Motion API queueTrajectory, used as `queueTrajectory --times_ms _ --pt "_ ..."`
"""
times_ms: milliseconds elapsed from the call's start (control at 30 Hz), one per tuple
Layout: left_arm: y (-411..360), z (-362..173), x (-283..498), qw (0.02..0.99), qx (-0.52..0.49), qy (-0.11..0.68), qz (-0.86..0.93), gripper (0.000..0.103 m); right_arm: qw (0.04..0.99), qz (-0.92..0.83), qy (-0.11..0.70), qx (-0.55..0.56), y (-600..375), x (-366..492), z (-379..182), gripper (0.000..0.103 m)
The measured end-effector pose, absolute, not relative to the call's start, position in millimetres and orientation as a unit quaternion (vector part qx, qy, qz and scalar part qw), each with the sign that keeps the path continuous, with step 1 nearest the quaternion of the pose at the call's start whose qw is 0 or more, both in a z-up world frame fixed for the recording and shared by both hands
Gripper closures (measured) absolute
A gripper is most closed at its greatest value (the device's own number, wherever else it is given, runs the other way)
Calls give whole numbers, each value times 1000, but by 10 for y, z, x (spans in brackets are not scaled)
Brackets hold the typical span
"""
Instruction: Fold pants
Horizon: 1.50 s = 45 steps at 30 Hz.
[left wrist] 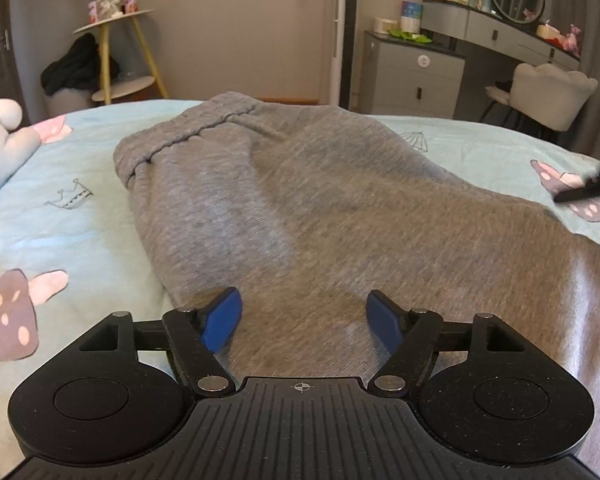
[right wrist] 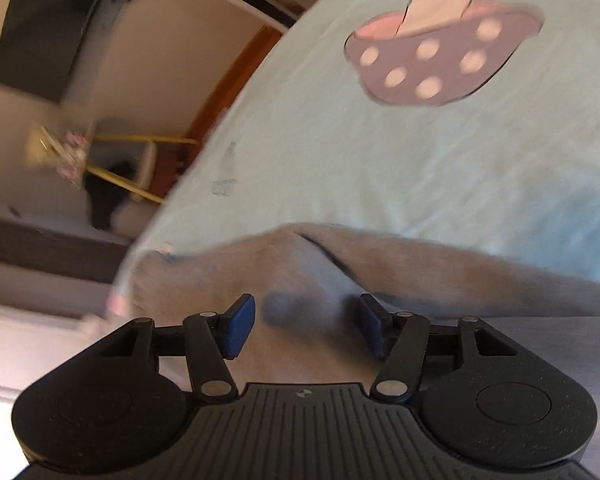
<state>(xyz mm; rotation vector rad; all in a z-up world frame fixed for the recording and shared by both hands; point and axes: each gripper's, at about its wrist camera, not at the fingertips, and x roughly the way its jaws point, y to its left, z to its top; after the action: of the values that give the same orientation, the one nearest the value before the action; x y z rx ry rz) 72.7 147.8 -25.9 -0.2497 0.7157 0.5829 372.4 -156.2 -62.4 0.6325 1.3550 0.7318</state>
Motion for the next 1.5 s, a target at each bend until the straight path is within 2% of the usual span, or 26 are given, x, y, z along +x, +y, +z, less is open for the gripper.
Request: queueTrajectory --times_ms 67,100,167,200,233,333,467,533,600,667,700,733,867,900,1067,1200,1367,1400,1433,1500 --pt "1475 -270 731 888 -122 342 281 22 646 326 605 333 -1496 3798 -707 42" --pt "1468 -276 735 889 -122 340 280 20 641 325 603 346 -1454 3825 -727 36" --pt "1457 -288 742 891 -121 338 279 17 646 323 592 359 -1371 3863 -727 33" --pt "1451 -293 747 891 -119 337 279 17 652 323 577 370 -1352 3868 -708 35" --pt "1447 -293 747 892 -118 336 280 17 665 319 557 382 -1359 3869 -669 45" --pt "1460 -294 737 892 -125 332 279 17 728 288 476 400 -1481 3800 -455 46" --pt "1453 -297 740 893 -126 329 281 16 766 306 464 323 -1551 3446 -211 51" --pt "1447 -299 742 893 -126 327 283 16 766 328 470 289 -1623 3167 -171 67" --pt "1435 -297 742 893 -124 326 284 16 769 330 484 255 -1681 2913 -211 76" --pt "1423 -293 735 894 -124 324 284 16 781 306 500 215 -1701 2766 -332 77" --pt "1426 -293 730 894 -125 323 283 16 791 286 504 195 -1709 2745 -410 83" --pt "1429 -291 722 895 -127 321 283 16 801 268 503 181 -1789 2799 -454 103" --pt "1437 -276 685 898 -135 312 281 16 881 140 435 124 -2033 2877 -464 103" --pt "1434 -276 679 898 -136 310 281 16 882 108 439 131 -2114 2886 -438 97" --pt "1372 -285 722 900 -120 310 281 16 857 153 439 222 -2582 2377 -285 95" --pt "1292 -247 696 911 -105 303 259 16 841 118 465 250 -3103 1940 -348 86" --pt "1142 -184 601 931 -103 296 189 16 824 10 460 330 -4213 1448 -450 85" --pt "1085 -172 591 935 -98 296 170 16 831 -19 454 320 -4414 1355 -389 81" --pt "1014 -157 572 940 -87 296 147 15 839 -53 449 304 -4589 1265 -326 65" --pt "846 -148 542 945 -68 306 88 13 850 -114 424 291 -4956 1013 -193 43"
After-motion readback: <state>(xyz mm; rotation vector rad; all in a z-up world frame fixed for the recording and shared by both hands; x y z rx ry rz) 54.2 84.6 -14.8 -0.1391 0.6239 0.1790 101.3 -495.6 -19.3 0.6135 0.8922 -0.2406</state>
